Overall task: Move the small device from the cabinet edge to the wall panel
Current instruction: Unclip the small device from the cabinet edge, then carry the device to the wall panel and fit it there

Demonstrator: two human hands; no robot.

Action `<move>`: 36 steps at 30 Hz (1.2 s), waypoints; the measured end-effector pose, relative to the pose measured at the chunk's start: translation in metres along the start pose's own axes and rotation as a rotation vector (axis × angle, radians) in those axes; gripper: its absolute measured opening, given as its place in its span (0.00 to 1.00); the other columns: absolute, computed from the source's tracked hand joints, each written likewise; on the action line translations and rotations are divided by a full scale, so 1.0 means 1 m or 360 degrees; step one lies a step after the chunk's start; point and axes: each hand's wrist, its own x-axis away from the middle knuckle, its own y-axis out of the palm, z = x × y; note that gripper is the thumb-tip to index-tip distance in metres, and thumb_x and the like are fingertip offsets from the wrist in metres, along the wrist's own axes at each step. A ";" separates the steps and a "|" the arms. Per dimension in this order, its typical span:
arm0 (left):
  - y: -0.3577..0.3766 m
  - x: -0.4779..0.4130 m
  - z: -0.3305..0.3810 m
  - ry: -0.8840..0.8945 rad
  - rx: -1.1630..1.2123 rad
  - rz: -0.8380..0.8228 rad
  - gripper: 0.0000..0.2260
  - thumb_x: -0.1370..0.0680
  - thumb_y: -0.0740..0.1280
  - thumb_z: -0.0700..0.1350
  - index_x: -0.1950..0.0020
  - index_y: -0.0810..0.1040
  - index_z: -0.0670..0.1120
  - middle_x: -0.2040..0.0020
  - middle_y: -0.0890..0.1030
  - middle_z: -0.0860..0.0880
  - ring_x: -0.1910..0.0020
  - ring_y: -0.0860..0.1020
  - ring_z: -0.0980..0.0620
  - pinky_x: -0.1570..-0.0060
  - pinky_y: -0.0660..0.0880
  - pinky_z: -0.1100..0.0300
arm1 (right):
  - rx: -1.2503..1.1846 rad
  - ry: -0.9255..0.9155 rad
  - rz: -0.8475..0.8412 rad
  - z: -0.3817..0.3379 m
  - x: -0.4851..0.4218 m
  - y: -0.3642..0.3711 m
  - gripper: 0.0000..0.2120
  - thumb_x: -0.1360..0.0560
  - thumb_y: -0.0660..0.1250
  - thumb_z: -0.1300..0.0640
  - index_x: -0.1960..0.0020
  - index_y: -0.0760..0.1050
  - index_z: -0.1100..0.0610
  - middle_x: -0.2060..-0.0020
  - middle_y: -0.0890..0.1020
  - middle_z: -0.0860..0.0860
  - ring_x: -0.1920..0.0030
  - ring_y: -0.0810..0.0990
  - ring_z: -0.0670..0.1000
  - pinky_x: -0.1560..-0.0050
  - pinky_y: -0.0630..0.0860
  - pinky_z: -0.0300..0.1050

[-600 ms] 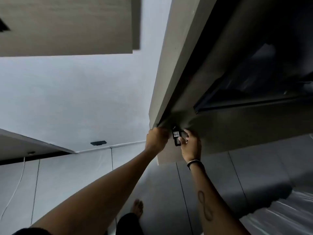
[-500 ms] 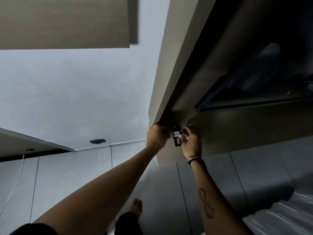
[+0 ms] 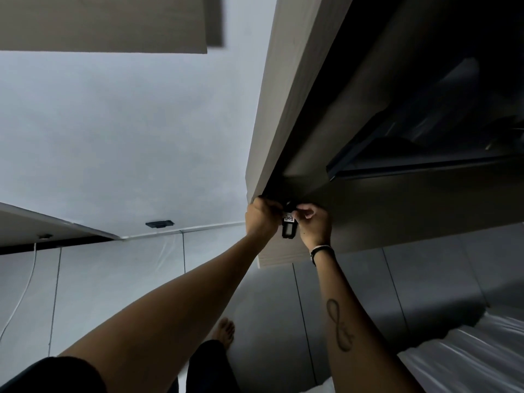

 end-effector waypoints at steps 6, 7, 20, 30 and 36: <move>-0.022 0.010 -0.007 -0.0064 0.0332 -0.0158 0.06 0.22 0.76 0.34 0.46 0.87 0.35 0.53 0.86 0.41 0.57 0.84 0.44 0.48 0.87 0.46 | -0.0544 0.0129 -0.0171 -0.006 0.017 -0.007 0.07 0.23 0.73 0.66 0.45 0.81 0.63 0.47 0.85 0.65 0.48 0.83 0.57 0.48 0.82 0.52; -0.028 0.012 -0.007 -0.0052 0.0348 -0.0186 0.05 0.22 0.75 0.34 0.47 0.87 0.37 0.54 0.86 0.43 0.56 0.83 0.45 0.51 0.86 0.50 | -0.0595 0.0134 -0.0213 -0.008 0.021 -0.007 0.06 0.23 0.73 0.66 0.46 0.81 0.61 0.45 0.85 0.66 0.47 0.84 0.58 0.45 0.83 0.54; -0.194 0.071 0.001 -0.0027 0.0843 -0.0319 0.04 0.26 0.77 0.31 0.54 0.86 0.38 0.60 0.88 0.45 0.60 0.89 0.48 0.54 0.86 0.62 | -0.0872 -0.0049 -0.0501 -0.121 0.127 0.028 0.06 0.24 0.73 0.68 0.47 0.81 0.66 0.50 0.86 0.63 0.56 0.88 0.53 0.56 0.86 0.44; -0.360 0.120 0.024 0.0235 0.1053 -0.0271 0.11 0.26 0.76 0.29 0.59 0.88 0.45 0.61 0.89 0.46 0.61 0.89 0.50 0.56 0.84 0.62 | -0.0887 -0.0416 -0.0820 -0.256 0.203 0.074 0.10 0.25 0.75 0.67 0.44 0.82 0.67 0.49 0.88 0.64 0.52 0.88 0.56 0.52 0.86 0.49; -0.441 0.149 0.037 0.0419 0.1118 -0.0236 0.13 0.25 0.74 0.28 0.58 0.87 0.47 0.60 0.89 0.47 0.59 0.88 0.52 0.55 0.84 0.62 | -0.0813 -0.0614 -0.0916 -0.330 0.249 0.093 0.13 0.25 0.74 0.68 0.42 0.81 0.69 0.53 0.85 0.61 0.57 0.87 0.53 0.52 0.87 0.49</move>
